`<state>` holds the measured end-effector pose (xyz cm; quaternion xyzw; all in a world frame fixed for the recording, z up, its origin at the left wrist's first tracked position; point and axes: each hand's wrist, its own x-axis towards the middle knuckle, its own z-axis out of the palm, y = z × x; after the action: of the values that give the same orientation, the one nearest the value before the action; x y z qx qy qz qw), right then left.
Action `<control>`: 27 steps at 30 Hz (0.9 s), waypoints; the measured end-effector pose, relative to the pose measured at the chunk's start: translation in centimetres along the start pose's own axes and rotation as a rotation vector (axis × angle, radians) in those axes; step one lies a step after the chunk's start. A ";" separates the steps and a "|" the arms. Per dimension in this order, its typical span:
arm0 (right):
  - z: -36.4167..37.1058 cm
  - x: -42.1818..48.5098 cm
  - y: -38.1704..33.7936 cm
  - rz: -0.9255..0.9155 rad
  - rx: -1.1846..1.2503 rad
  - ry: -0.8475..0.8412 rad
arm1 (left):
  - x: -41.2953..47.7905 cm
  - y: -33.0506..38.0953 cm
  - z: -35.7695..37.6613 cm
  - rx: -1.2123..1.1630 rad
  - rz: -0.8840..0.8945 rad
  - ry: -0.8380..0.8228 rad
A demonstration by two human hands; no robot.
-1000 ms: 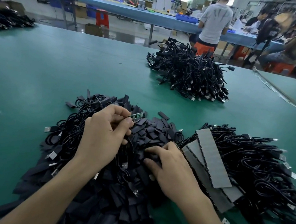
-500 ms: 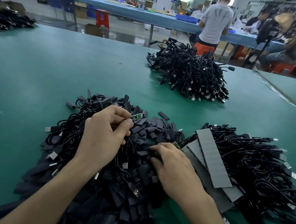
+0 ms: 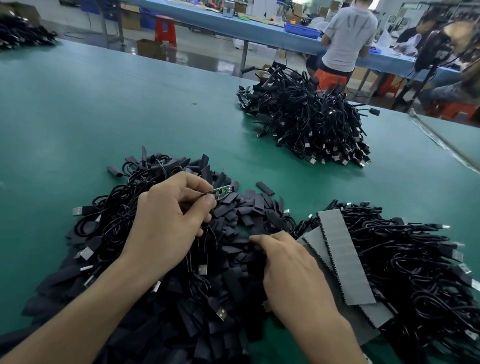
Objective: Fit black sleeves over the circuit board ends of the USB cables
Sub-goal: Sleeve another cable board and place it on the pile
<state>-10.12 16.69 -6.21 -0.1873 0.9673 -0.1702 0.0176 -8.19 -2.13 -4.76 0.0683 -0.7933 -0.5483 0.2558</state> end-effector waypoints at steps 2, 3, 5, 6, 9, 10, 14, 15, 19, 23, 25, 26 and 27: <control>0.0 -0.1 0.1 0.052 -0.019 -0.040 | 0.0 0.0 0.0 0.001 0.000 -0.002; 0.0 -0.1 0.1 0.074 -0.032 -0.072 | 0.0 0.0 0.0 0.001 0.000 -0.003; -0.1 -0.2 0.0 0.076 -0.059 -0.125 | -0.1 0.1 0.0 -0.001 0.000 -0.006; -0.3 -0.3 0.1 0.056 -0.066 -0.133 | -0.1 0.1 0.1 -0.002 0.000 -0.007; -0.9 -0.3 0.3 -0.011 -0.060 -0.115 | -0.1 0.1 0.1 0.005 -0.001 -0.007; -1.0 -0.2 0.5 -0.023 -0.053 -0.109 | -0.1 0.1 0.1 0.007 -0.002 -0.008; -1.2 -0.1 0.5 -0.033 0.015 -0.088 | -0.1 0.1 0.1 0.006 -0.002 -0.009; -1.3 0.0 0.4 -0.040 0.027 -0.064 | -0.1 0.1 0.1 0.005 -0.001 -0.009; -1.5 0.2 0.2 -0.036 0.120 0.064 | -0.1 0.1 0.1 0.006 0.002 -0.010; -1.6 0.4 0.4 -0.053 0.287 0.167 | -0.2 0.2 0.2 -0.014 0.021 -0.026; -1.7 0.5 0.3 -0.056 0.416 0.237 | -0.2 0.2 0.1 -0.005 0.042 -0.063; -1.8 0.5 0.2 -0.055 0.471 0.264 | -0.3 0.2 0.1 0.003 0.056 -0.092; -1.8 0.6 0.0 -0.057 0.539 0.276 | -0.3 0.3 0.1 0.003 0.067 -0.123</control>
<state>-10.84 17.09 -4.47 -0.1779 0.8750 -0.4449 -0.0697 -7.89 -1.78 -4.60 0.0081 -0.8101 -0.5414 0.2247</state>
